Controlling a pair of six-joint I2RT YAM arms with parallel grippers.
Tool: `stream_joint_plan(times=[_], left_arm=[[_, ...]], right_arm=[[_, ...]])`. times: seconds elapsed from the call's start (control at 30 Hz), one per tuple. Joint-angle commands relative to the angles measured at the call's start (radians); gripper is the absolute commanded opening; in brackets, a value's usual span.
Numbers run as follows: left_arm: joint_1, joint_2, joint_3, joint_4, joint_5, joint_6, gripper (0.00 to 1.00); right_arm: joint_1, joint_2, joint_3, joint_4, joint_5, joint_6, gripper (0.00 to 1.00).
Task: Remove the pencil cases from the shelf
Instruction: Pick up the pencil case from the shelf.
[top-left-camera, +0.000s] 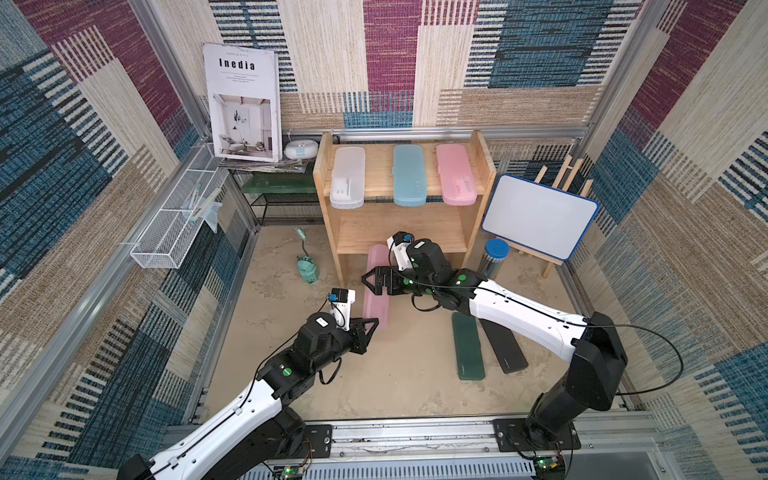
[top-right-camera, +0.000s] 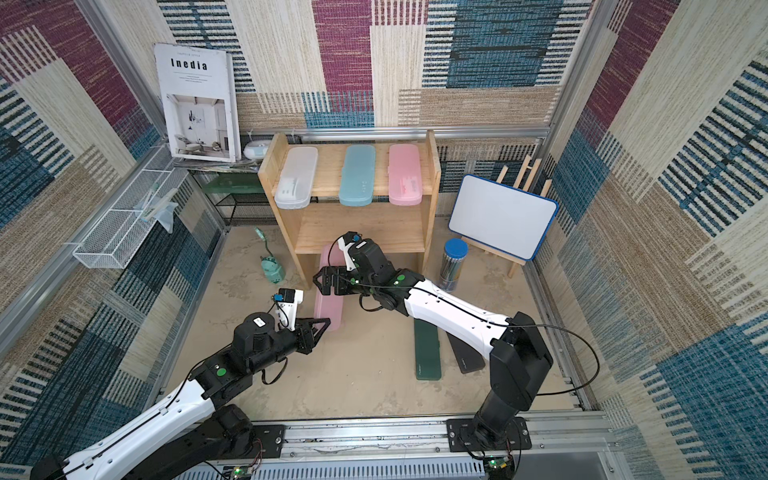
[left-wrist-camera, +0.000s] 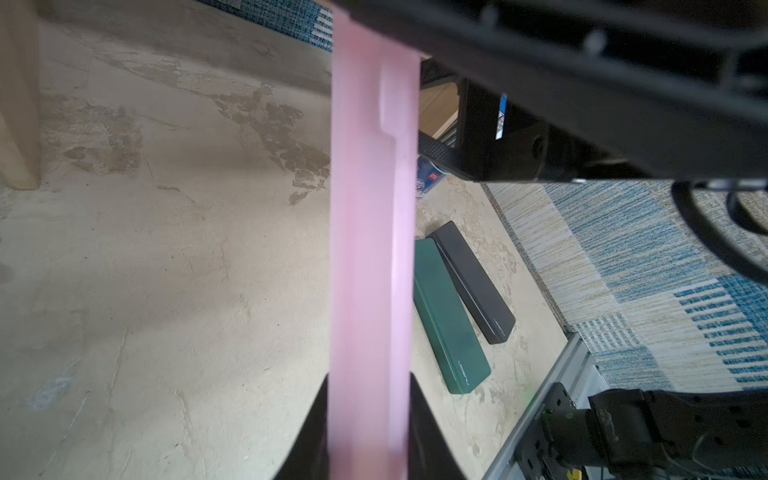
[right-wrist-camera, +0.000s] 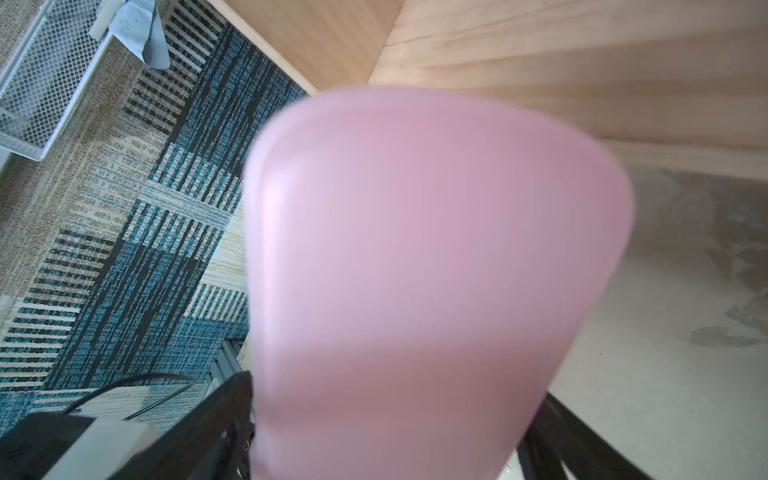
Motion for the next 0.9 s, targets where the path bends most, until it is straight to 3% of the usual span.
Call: stream_joint_plan(times=[0.0,0.17,0.3,0.43,0.57,0.63,0.73,0.87], left_arm=[[0.001,-0.008,0.012,0.006,0.000,0.031,0.20],[0.003,-0.030,0.012,-0.013,-0.013,0.044,0.20],[0.003,-0.041,0.009,-0.025,-0.016,0.049,0.21],[0.002,-0.037,0.009,-0.033,-0.016,0.051,0.35],[0.002,-0.039,0.017,-0.059,-0.052,0.053,0.61],[0.002,-0.043,0.036,-0.127,-0.139,0.052,0.69],[0.004,-0.030,0.090,-0.277,-0.319,0.058,0.73],[0.012,-0.012,0.127,-0.336,-0.402,0.075,0.74]], right_arm=[[0.013,0.010,0.002,0.000,-0.001,0.007,0.99],[0.025,0.016,-0.008,-0.002,-0.008,0.012,0.95],[0.027,0.002,-0.028,0.022,-0.008,0.017,0.79],[0.027,-0.009,-0.031,0.028,-0.003,0.017,0.54],[0.026,-0.022,-0.029,-0.007,0.017,0.008,0.53],[0.026,-0.038,-0.030,-0.082,0.040,-0.005,0.53],[0.026,-0.068,-0.076,-0.202,0.084,-0.012,0.54],[0.026,-0.139,-0.248,-0.292,0.108,0.048,0.55]])
